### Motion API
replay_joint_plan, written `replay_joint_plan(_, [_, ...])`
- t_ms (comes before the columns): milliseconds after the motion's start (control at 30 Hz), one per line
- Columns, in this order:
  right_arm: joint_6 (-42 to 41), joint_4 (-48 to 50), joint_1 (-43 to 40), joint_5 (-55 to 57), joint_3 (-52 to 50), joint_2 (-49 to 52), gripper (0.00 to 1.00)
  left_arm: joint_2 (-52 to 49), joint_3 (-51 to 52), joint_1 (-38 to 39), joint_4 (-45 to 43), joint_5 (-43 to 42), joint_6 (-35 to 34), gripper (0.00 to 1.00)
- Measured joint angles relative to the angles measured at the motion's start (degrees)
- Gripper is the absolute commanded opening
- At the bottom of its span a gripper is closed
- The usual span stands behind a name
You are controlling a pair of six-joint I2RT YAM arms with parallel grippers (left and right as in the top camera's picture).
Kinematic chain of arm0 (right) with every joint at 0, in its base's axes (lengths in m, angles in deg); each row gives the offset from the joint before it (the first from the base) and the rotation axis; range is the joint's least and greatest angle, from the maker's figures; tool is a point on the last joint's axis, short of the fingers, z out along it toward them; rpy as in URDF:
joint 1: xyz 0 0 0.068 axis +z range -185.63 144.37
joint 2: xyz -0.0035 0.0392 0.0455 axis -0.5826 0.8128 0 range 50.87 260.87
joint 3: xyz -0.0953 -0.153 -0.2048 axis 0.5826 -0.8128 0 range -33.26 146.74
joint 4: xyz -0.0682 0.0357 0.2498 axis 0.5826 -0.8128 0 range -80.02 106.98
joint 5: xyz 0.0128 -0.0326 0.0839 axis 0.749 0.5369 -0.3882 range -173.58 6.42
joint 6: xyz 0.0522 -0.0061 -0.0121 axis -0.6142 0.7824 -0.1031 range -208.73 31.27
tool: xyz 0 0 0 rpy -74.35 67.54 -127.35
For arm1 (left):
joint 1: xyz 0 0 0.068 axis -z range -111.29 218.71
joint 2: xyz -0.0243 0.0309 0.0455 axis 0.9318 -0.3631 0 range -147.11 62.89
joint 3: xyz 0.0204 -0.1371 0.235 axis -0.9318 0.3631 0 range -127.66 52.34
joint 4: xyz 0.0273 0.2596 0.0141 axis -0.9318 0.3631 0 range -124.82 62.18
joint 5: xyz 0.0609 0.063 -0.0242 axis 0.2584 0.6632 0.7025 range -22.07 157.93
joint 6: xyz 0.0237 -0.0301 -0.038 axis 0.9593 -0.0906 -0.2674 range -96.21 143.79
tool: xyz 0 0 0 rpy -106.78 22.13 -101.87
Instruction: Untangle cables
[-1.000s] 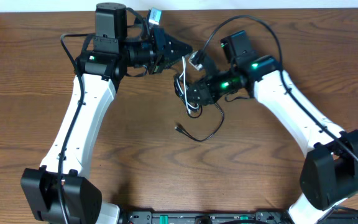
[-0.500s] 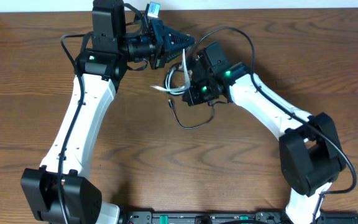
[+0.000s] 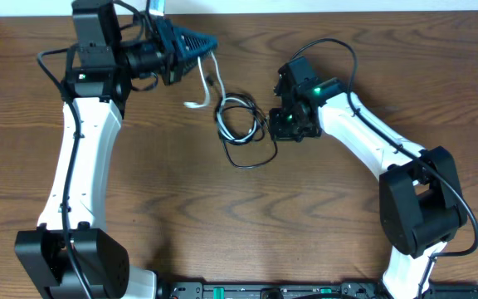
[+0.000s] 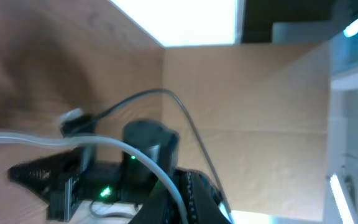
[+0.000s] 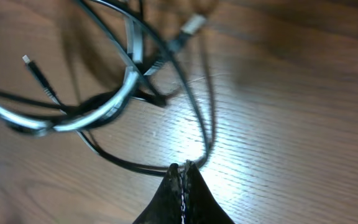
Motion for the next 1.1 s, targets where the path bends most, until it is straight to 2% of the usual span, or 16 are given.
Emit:
replay_joint_plan(133, [0.0,-0.3,-1.1,0.1,0.0,0.0,0.01,0.0,0.4,0.6,12.0,2.8,8.0,0.08])
replay_joint_plan(200, [0.1,-0.6,-1.5,0.1,0.0,0.0,0.01,0.0,0.8,0.7,20.6,7.4,13.0,0.07])
replay_joint_plan(333, [0.3,-0.7,-1.5,0.0,0.0,0.0,0.01,0.0,1.1,0.7,30.4,20.9,20.0,0.08])
replay_joint_plan(433, [0.3,-0.8,-1.5,0.0,0.0,0.0,0.02,0.0,1.2,0.7,32.3,30.3,22.8,0.17])
replay_joint_plan(733, [0.4,-1.6,-1.5,0.1,0.0,0.0,0.05,-0.4,1.2,0.7,32.4,50.1,25.1,0.17])
replay_joint_plan(767, [0.4,-1.7,-1.5,0.3,0.0,0.0,0.05,-0.8,1.2,0.7,32.4,51.4,25.2,0.22])
replay_joint_plan(967, [0.4,-2.3,-1.5,2.3,0.0,0.0,0.08,-6.2,1.2,0.7,32.2,56.8,26.3,0.22])
replay_joint_plan(1100, [0.5,-1.9,-1.5,2.7,0.0,0.0,0.14,-10.8,1.2,0.9,32.2,56.4,27.2,0.23])
